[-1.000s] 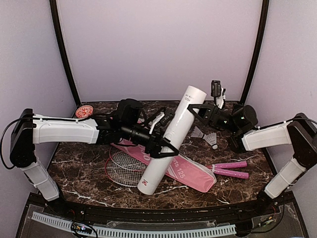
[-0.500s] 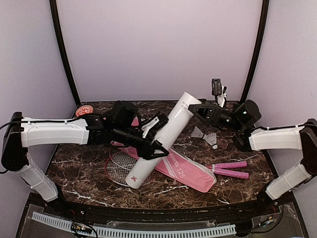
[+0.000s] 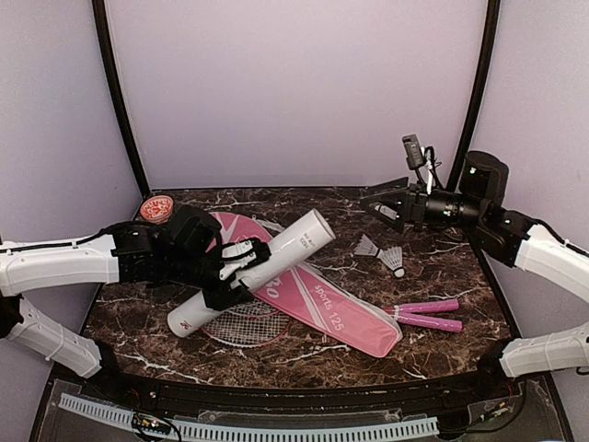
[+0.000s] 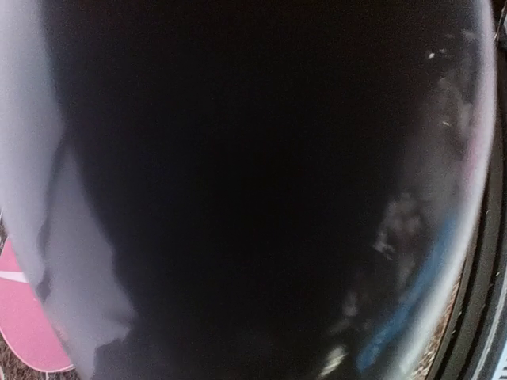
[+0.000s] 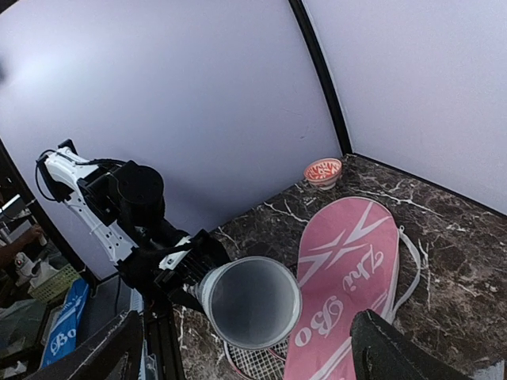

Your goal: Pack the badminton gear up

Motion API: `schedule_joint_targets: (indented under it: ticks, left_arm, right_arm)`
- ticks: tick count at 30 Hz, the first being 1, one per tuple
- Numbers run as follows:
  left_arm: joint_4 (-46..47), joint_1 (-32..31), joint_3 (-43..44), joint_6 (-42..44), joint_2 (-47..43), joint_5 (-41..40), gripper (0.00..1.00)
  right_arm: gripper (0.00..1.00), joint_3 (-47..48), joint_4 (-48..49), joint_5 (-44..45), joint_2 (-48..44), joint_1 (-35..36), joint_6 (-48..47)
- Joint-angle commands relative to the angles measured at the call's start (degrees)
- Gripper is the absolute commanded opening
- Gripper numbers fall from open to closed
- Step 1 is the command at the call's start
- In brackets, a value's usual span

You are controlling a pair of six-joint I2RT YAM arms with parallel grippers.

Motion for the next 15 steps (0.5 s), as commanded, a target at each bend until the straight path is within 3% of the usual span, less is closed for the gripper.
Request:
schedule_joint_targets:
  ticks: [1, 6, 15]
  left_arm:
    - [-1.37, -0.2, -3.9, 6.28, -4.95, -5.78, 0.5]
    - [1.39, -1.65, -9.45, 10.72, -8.52, -10.59, 0.48]
    - [5.65, -3.57, -13.34, 12.03, -11.65, -13.28, 0.45]
  right_arm:
    - [0.87, 5.45, -21.38, 2.73, 0.28, 2.11, -8.26]
    - [0.75, 10.32, -29.76, 4.17, 3.38, 5.9, -12.38]
    - [0.52, 15.32, -32.56, 3.03, 10.2, 15.55, -13.4]
